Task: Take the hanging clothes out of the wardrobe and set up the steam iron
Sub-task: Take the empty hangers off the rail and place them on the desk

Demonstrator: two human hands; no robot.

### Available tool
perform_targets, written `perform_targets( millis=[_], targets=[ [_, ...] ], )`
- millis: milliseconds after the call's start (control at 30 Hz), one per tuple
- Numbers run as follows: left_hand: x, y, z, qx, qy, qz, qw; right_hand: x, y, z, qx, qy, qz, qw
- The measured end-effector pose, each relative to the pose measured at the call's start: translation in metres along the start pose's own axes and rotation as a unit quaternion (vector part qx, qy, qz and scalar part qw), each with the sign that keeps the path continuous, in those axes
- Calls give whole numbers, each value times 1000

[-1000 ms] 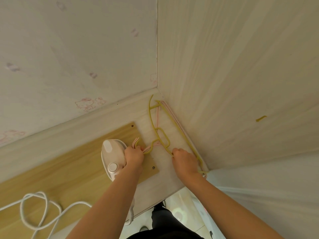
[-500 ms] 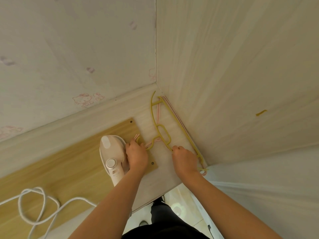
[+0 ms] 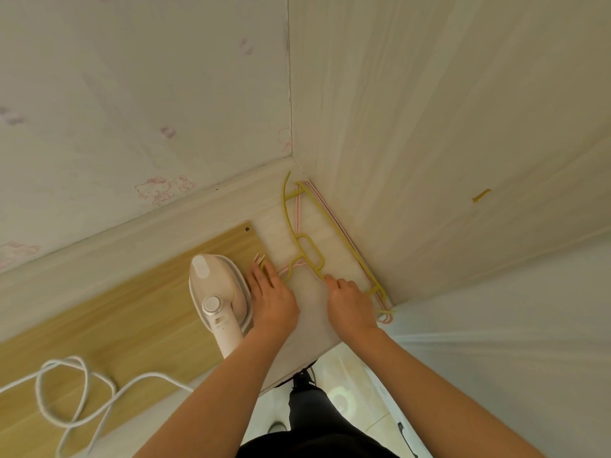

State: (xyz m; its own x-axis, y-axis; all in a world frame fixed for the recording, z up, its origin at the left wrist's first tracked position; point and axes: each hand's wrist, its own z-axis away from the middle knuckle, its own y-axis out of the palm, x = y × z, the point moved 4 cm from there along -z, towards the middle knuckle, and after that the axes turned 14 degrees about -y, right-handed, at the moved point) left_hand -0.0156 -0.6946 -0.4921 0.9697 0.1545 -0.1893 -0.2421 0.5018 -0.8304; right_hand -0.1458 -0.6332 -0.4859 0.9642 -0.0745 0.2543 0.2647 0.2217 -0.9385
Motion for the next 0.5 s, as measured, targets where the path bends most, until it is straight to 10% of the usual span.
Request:
perform_targets(
  millis=[500],
  targets=[
    [-10,-22,45,-52,143,-56,987,22,-21,54,-77,17,-21,997]
  ],
)
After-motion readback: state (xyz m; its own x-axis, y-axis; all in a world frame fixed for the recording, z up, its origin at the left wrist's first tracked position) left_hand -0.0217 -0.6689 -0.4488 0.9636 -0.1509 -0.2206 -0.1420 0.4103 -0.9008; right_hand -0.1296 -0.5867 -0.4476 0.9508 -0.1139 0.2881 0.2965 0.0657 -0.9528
